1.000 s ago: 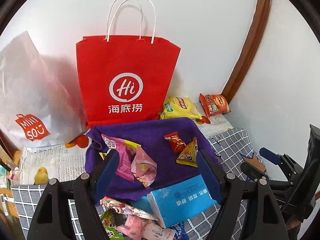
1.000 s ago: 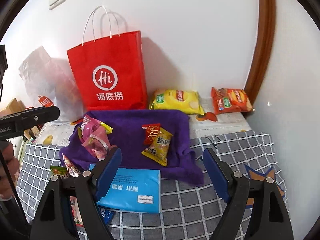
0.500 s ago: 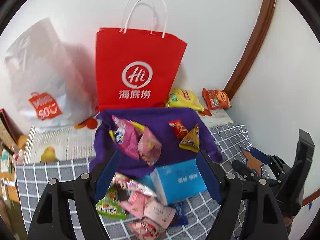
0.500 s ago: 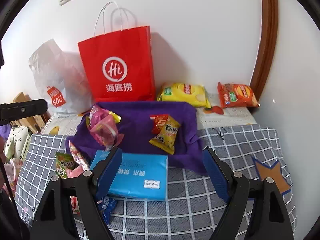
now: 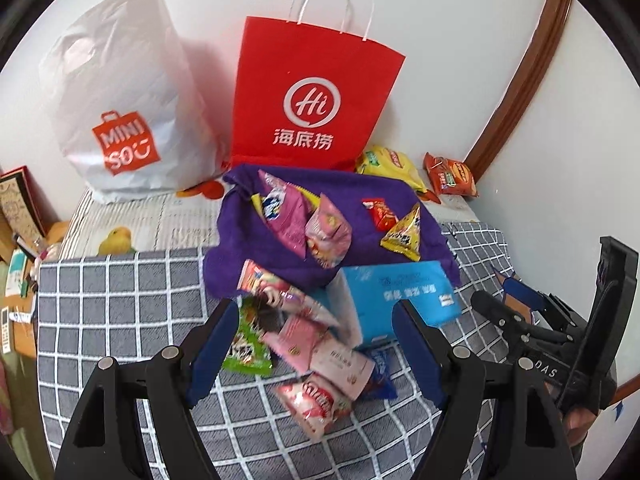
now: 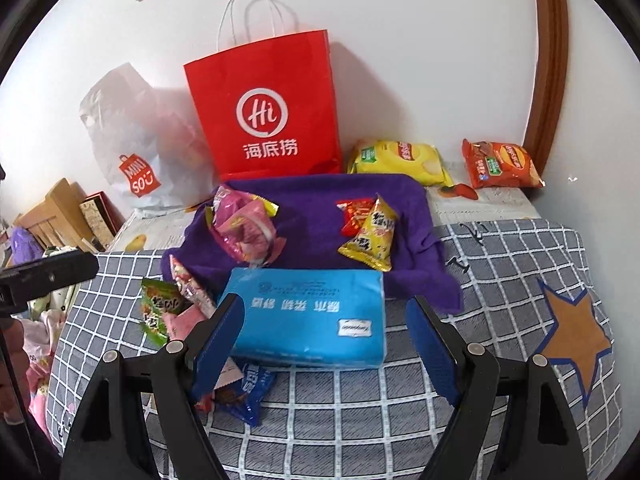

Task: Organize snacks
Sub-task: 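Withdraw both open tools from the towel back toward the snack pile, then grasp the dark blue snack packet with the right tool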

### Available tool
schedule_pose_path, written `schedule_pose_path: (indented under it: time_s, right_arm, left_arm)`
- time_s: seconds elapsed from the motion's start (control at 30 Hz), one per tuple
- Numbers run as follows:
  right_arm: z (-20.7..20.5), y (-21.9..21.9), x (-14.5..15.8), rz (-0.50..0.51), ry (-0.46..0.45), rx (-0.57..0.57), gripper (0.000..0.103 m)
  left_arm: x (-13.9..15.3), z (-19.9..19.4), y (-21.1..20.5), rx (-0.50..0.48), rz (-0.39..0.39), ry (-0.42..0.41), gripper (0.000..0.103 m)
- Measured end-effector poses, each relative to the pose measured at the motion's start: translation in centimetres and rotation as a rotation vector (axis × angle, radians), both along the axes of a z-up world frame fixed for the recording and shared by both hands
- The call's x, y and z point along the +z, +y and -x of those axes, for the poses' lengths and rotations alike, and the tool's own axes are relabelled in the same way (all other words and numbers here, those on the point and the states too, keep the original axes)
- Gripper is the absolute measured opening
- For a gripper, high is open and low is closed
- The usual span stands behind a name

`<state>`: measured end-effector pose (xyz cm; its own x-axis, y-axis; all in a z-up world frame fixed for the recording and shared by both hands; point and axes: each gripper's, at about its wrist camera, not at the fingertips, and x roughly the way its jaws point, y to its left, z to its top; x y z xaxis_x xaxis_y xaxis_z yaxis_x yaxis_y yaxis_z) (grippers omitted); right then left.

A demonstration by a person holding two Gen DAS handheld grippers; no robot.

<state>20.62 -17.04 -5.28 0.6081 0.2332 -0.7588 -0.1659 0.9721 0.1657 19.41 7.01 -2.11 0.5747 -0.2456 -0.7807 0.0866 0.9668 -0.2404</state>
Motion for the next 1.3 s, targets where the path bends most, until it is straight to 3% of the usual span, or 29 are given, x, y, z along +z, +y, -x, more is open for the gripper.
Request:
schedule_pose_path:
  time_s: [0.73,1.3]
  right_arm:
    - [1.7,4.3,-3.5,0.006,0.071,0.087,0.068]
    - [1.9,6.3,-5.0,0.000,0.096,0.127,0.067]
  left_arm:
    - [-3.7,2.4,3.8,0.076,0.020,0.071,0.077]
    - [-5.1,2.6,5.9,0.112,0.045,0.099,0.077]
